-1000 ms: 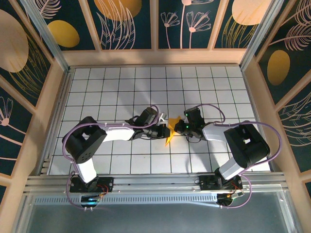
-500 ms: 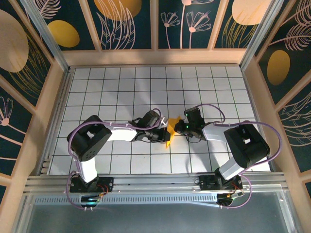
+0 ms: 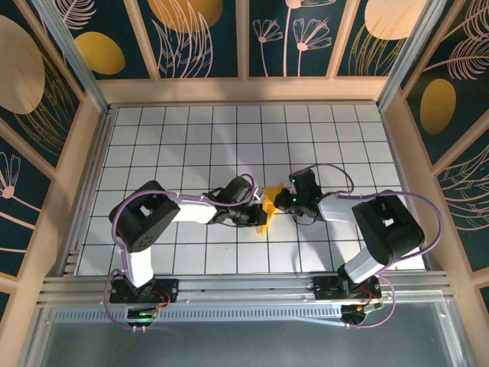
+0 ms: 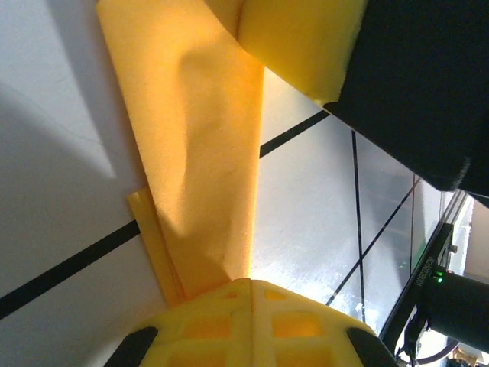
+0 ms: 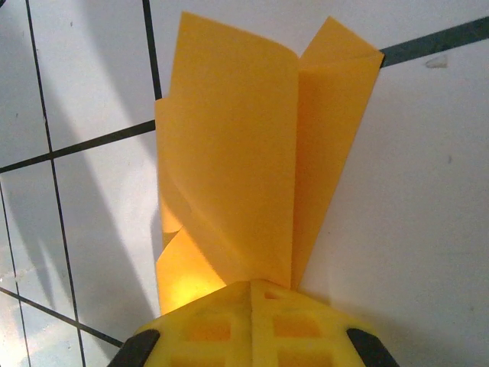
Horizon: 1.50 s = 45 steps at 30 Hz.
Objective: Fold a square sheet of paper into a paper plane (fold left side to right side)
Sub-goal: Fold the wing for the fifth time at the center of the table.
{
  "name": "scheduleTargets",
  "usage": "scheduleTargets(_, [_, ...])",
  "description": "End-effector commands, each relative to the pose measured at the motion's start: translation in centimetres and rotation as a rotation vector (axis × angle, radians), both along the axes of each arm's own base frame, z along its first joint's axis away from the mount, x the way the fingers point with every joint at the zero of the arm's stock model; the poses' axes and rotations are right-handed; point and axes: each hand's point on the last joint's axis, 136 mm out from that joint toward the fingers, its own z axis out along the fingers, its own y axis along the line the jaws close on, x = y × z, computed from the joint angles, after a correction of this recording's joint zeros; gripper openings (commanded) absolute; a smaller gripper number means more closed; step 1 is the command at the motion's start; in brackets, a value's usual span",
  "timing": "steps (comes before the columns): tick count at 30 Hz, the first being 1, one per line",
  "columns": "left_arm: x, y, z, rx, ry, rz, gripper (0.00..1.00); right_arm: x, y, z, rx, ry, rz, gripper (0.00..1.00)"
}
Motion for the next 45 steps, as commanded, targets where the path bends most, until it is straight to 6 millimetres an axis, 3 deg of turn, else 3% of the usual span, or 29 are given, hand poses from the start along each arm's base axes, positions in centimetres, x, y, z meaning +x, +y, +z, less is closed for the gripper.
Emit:
scheduleTargets(1, [-0.8, 0.4, -1.5, 0.032, 0.023, -0.011, 0.01, -2.7, -2.2, -3.2, -0.128, 0.121, -0.005, 0.0])
scheduleTargets(12, [-1.3, 0.7, -2.8, 0.088, 0.025, -0.013, 0.01, -2.2, -1.8, -2.4, -0.115, 0.104, 0.001, 0.0])
scheduleTargets(21, [-1.7, 2.4, -5.2, 0.271, -0.023, -0.008, 0.0, 0.9, -0.4, 3.3, -0.011, -0.071, 0.054, 0.0])
scheduleTargets(25, [-1.5, 3.6, -5.7, 0.328, -0.042, 0.008, 0.0, 1.0, -0.8, 5.1, 0.001, -0.139, 0.064, 0.0])
scheduleTargets(29, [-1.5, 4.2, -5.7, 0.355, -0.057, 0.011, 0.0, -0.5, -1.0, 4.7, 0.017, -0.147, 0.083, 0.0])
scheduleTargets(35, [-1.5, 4.9, -6.0, 0.394, -0.069, 0.013, 0.0, -2.4, 0.4, 4.1, 0.063, -0.156, 0.13, 0.0])
scheduleTargets(45, [-1.4, 5.3, -6.2, 0.417, -0.075, 0.014, 0.0, -2.1, 1.4, 1.9, 0.037, -0.107, 0.152, 0.0])
